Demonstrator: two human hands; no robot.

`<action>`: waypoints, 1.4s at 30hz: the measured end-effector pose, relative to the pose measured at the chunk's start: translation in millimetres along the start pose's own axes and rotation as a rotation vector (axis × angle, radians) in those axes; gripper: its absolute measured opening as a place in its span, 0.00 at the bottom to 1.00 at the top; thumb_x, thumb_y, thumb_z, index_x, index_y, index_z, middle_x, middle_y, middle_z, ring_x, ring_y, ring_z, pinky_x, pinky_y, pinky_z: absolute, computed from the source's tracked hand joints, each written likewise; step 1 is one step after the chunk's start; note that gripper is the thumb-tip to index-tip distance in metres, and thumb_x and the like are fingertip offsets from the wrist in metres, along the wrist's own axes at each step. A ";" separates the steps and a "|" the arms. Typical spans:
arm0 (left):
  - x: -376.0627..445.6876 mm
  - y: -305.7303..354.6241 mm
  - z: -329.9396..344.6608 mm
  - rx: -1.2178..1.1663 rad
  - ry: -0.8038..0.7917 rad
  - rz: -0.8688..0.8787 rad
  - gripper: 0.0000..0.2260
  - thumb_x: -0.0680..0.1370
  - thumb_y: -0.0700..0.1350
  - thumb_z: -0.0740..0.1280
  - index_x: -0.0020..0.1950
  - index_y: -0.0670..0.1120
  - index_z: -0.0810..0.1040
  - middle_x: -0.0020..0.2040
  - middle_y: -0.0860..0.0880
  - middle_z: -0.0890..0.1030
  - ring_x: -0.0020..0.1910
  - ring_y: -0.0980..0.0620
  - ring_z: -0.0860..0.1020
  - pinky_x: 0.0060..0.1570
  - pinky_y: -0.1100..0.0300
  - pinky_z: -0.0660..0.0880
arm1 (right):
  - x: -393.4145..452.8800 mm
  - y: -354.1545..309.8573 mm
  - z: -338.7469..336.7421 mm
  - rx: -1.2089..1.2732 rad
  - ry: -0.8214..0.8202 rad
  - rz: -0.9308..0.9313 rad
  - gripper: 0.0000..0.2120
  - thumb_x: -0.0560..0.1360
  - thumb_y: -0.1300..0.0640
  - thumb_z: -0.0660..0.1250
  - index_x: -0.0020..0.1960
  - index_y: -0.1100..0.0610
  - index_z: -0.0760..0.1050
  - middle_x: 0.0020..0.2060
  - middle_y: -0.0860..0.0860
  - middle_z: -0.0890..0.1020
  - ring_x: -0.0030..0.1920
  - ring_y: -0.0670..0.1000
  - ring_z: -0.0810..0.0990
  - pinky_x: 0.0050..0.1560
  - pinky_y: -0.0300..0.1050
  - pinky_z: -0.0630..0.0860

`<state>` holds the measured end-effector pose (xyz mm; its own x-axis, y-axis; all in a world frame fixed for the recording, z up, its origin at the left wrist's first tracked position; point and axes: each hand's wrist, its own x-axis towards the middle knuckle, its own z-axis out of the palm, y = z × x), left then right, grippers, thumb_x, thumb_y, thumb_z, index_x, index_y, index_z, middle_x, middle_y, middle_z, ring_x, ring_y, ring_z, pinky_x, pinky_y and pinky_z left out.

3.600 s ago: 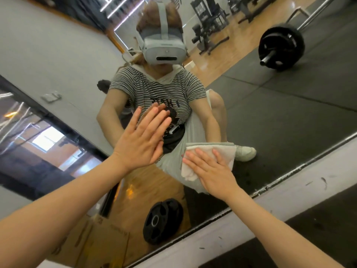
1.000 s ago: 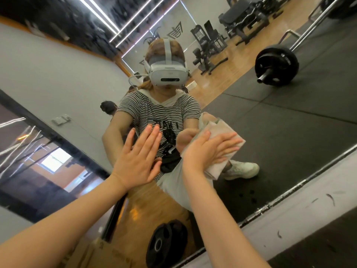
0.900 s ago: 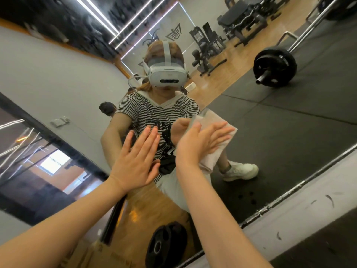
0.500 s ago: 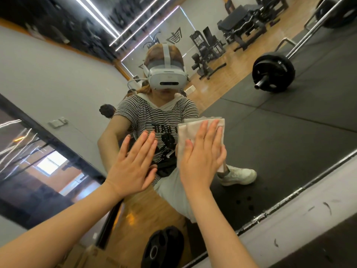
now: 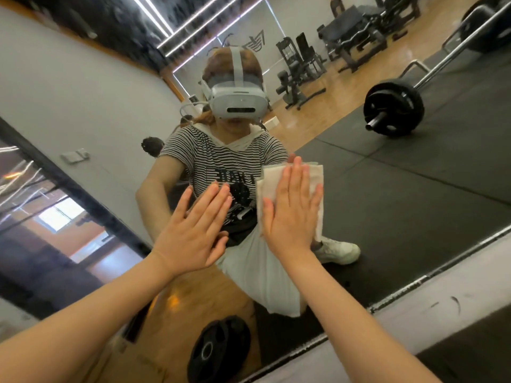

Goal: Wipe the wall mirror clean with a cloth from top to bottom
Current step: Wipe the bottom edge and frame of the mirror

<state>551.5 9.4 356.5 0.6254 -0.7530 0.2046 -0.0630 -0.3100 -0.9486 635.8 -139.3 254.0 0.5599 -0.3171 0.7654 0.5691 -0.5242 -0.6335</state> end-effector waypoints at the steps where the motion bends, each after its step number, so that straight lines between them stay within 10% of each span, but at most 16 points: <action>1: -0.7 -0.1 0.0 -0.008 0.003 -0.001 0.33 0.78 0.52 0.56 0.78 0.36 0.52 0.79 0.39 0.52 0.78 0.41 0.52 0.75 0.41 0.46 | 5.3 -5.6 0.9 -0.003 -0.009 -0.063 0.28 0.81 0.49 0.48 0.75 0.66 0.53 0.75 0.59 0.60 0.74 0.58 0.56 0.74 0.55 0.43; 9: 1.1 -1.1 3.7 -0.010 0.039 -0.002 0.33 0.78 0.51 0.56 0.78 0.35 0.50 0.79 0.38 0.49 0.78 0.41 0.51 0.75 0.40 0.46 | 18.9 0.0 5.9 -0.065 -0.003 -0.427 0.31 0.82 0.49 0.44 0.78 0.60 0.35 0.75 0.57 0.54 0.78 0.54 0.46 0.76 0.54 0.40; 14: 1.0 0.0 -0.4 0.004 -0.002 -0.002 0.33 0.79 0.52 0.57 0.78 0.35 0.54 0.78 0.38 0.54 0.77 0.40 0.54 0.75 0.40 0.47 | -18.4 41.3 6.0 -0.063 0.010 -0.279 0.30 0.82 0.47 0.43 0.78 0.58 0.36 0.75 0.58 0.54 0.78 0.51 0.39 0.76 0.54 0.41; 22: 1.3 -1.2 0.1 0.040 0.013 0.007 0.32 0.80 0.51 0.55 0.78 0.34 0.53 0.79 0.38 0.53 0.77 0.39 0.55 0.74 0.39 0.48 | -61.3 151.4 -5.4 -0.163 -0.127 -0.715 0.29 0.83 0.47 0.43 0.79 0.58 0.43 0.79 0.53 0.43 0.79 0.53 0.45 0.77 0.55 0.41; 42: 2.2 0.0 -1.1 0.023 0.018 -0.010 0.32 0.79 0.51 0.55 0.78 0.35 0.54 0.78 0.38 0.54 0.77 0.39 0.56 0.73 0.39 0.49 | -145.6 244.2 -27.6 -0.274 -0.297 -0.599 0.28 0.84 0.46 0.40 0.79 0.58 0.41 0.79 0.54 0.43 0.78 0.53 0.43 0.77 0.55 0.41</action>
<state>552.1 7.2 357.2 0.6116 -0.7604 0.2184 -0.0386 -0.3043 -0.9518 676.6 -243.0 -9.0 0.3610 0.2951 0.8846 0.6803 -0.7322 -0.0334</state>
